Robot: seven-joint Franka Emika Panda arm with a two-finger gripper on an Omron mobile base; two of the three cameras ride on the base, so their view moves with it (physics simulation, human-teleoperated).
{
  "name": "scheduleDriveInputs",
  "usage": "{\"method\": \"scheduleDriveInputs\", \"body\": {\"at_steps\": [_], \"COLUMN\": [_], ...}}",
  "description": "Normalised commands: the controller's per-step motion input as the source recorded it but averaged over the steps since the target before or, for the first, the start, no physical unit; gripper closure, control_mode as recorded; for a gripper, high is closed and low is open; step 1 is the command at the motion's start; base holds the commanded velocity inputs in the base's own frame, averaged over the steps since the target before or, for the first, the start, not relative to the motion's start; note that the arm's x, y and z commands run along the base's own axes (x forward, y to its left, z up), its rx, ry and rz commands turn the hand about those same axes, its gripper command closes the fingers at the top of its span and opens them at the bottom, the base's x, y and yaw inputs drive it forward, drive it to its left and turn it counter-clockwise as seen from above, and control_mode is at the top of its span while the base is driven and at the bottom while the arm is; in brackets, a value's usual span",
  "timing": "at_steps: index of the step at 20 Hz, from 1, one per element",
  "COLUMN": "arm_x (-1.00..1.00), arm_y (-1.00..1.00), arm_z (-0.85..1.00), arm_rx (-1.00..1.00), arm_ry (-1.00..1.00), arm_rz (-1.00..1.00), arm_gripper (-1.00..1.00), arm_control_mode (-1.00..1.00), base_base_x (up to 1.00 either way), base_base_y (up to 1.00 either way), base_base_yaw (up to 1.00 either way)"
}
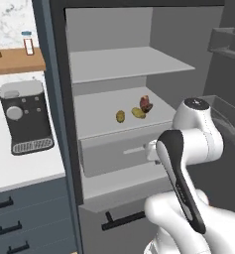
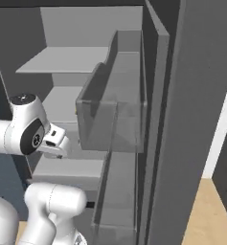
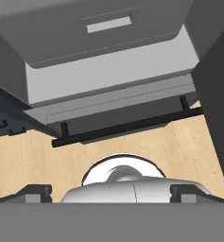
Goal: Place one potato and one steak in each tupperware on the nearby counter, to pack two identical lunches.
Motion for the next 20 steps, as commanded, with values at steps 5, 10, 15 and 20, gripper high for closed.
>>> {"method": "scheduleDriveInputs", "body": {"at_steps": [5, 10, 15, 20], "arm_x": [0.0, 0.0, 0.0, 0.42], "arm_y": [0.0, 0.0, 0.0, 0.01], "arm_z": [0.0, 0.0, 0.0, -0.07], "arm_rx": [0.0, 0.0, 0.0, 0.0], "arm_ry": [0.0, 0.0, 0.0, -0.04], "arm_rz": [0.0, 0.0, 0.0, 0.0], "arm_gripper": [-1.0, -1.0, -1.0, -1.0], "arm_control_mode": [1.0, 1.0, 1.0, -1.0], "base_base_x": [0.99, 0.87, 0.71, 0.26], "base_base_y": [0.01, 0.09, 0.08, 0.03], "base_base_yaw": [0.0, 0.0, 0.0, 0.0]}}
